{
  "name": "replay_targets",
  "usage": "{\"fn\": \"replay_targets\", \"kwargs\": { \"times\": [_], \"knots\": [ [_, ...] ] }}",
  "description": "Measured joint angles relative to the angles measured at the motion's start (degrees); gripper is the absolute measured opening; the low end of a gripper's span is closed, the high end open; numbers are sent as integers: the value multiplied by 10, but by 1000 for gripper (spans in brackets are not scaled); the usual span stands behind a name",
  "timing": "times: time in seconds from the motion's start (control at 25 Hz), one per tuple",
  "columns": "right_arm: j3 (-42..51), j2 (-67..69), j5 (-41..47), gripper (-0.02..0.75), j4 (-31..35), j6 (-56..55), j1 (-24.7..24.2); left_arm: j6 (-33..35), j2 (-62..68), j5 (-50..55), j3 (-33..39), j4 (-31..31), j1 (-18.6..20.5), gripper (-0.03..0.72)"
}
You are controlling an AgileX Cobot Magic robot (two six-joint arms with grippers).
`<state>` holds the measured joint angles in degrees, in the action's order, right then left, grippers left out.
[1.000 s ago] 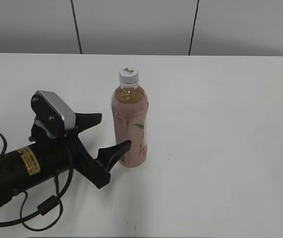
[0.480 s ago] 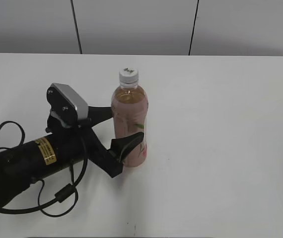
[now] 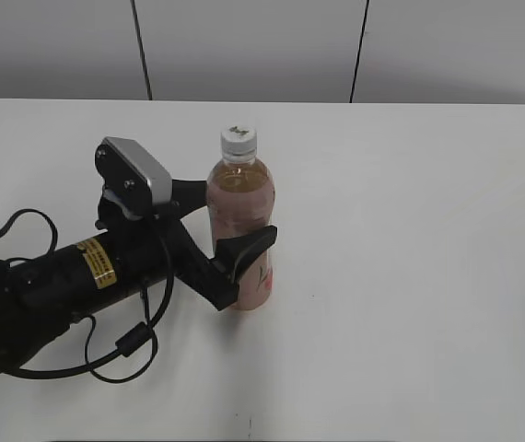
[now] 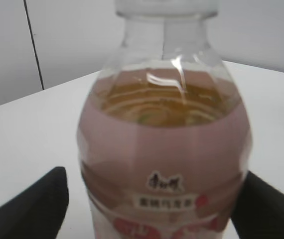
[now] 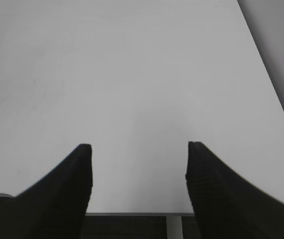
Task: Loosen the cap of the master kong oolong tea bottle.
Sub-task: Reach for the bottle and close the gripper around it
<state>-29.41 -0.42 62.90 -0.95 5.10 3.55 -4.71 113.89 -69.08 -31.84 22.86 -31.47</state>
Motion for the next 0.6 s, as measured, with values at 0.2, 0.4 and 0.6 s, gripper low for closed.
{"fn": "replay_targets", "kwargs": {
  "times": [0.2, 0.4, 0.6],
  "knots": [
    [0, 0, 0, 458, 0, 0, 0, 0, 0, 0, 0, 0, 0, 584],
    [0, 0, 0, 458, 0, 0, 0, 0, 8, -1, -7, 2, 0, 533],
    [0, 0, 0, 458, 0, 0, 0, -4, 21, -1, -18, 17, 0, 424]
  ]
}}
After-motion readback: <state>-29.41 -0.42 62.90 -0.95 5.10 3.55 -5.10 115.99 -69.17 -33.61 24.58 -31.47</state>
